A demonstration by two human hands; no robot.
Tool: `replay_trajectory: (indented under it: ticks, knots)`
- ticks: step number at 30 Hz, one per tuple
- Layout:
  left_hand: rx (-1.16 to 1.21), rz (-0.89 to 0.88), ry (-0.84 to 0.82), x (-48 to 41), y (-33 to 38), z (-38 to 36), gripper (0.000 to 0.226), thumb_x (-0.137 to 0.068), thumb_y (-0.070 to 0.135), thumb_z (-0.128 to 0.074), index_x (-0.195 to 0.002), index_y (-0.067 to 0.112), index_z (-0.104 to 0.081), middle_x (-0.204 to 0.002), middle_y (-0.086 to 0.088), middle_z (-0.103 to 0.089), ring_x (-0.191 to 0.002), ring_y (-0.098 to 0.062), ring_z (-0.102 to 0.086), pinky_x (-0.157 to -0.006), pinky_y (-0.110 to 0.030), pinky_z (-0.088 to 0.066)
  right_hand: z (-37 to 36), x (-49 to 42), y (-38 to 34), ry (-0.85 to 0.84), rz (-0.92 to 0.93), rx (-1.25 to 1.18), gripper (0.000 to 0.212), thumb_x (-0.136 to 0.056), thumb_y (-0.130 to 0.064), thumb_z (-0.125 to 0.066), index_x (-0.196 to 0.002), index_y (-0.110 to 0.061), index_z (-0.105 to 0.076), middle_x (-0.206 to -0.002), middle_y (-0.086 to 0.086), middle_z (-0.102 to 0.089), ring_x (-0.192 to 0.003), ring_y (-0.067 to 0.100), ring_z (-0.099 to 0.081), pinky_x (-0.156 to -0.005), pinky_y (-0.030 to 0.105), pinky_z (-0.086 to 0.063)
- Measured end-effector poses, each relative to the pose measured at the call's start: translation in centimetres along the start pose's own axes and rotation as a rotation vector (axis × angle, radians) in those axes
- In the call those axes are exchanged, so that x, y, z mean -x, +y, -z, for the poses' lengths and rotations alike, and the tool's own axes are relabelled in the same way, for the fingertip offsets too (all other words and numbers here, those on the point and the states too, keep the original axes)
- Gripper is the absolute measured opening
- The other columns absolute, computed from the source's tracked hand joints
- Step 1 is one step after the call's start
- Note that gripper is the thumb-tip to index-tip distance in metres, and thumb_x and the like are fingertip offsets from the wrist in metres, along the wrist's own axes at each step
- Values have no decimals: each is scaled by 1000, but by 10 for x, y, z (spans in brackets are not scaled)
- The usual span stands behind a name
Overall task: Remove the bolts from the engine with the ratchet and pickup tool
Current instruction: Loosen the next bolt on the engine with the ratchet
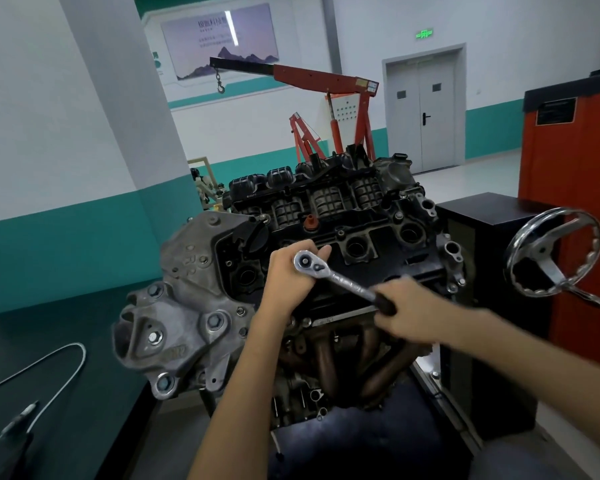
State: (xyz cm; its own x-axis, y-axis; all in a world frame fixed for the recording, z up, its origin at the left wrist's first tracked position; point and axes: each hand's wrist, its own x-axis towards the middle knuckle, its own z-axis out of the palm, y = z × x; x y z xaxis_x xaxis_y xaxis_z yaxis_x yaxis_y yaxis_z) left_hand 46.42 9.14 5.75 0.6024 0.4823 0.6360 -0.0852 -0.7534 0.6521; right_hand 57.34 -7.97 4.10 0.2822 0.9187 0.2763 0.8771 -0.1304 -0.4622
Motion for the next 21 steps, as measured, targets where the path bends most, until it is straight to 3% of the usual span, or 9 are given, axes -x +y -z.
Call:
replay_trajectory:
  ticks: [2,4,6,10,13,15,18,21]
  knots:
    - [24,-15,-64,-4,4,0,54,-92,20,-66,-48,28,-36,-47,12,-33,-50,-5,-28,-52,-23,-26,38,-12,6,-33,60,207,23,-82,-12,-61,-70,-30,-51,-59,-9,-52,-47,2,-52,-44,10,-35]
    - [49,11,-80,-6,6,-4,53,-93,20,-64,-50,23,-33,-49,12,-29,-52,-8,-26,-53,-28,-23,58,-22,6,34,84,411,30,-83,-18,-60,-65,-36,-44,-55,-11,-46,-45,3,-46,-43,13,-29]
    - [111,56,-13,-2,7,-10,50,-96,21,-59,-56,14,-31,-53,8,-27,-53,-9,-24,-54,-28,-21,53,-21,6,101,49,413,34,-80,-20,-61,-60,-35,-38,-55,-11,-43,-49,3,-43,-48,20,-30]
    - [251,113,198,5,9,-21,42,-99,15,-54,-63,11,-34,-54,7,-26,-52,-6,-24,-52,-19,-24,-28,10,-7,211,-64,-64,25,-77,-15,-63,-65,-25,-44,-59,-5,-50,-58,21,-52,-50,22,-34]
    - [318,121,283,0,14,-29,43,-99,6,-52,-61,9,-31,-60,-2,-19,-53,-5,-18,-54,-11,-25,-88,20,-40,273,-169,-495,20,-78,-10,-64,-70,-24,-53,-56,-6,-53,-56,12,-51,-49,12,-37]
    - [268,145,292,0,15,-29,47,-99,9,-53,-61,14,-26,-60,0,-19,-53,-6,-18,-53,-16,-22,-105,19,-54,240,-177,-622,14,-77,-7,-60,-71,-19,-56,-56,-3,-55,-51,10,-51,-50,18,-41]
    - [145,98,154,1,5,-17,49,-97,15,-57,-60,12,-25,-59,-1,-24,-54,-9,-22,-52,-24,-21,-77,15,-36,202,-121,-359,18,-76,-8,-60,-66,-20,-53,-60,-5,-53,-57,12,-48,-51,9,-35]
    - [-40,-10,-60,-4,-1,2,46,-93,14,-63,-58,2,-37,-55,-1,-33,-55,-12,-29,-55,-27,-25,-5,0,-1,44,-11,79,7,-81,-15,-61,-87,-18,-62,-67,-8,-52,-59,11,-51,-52,11,-35]
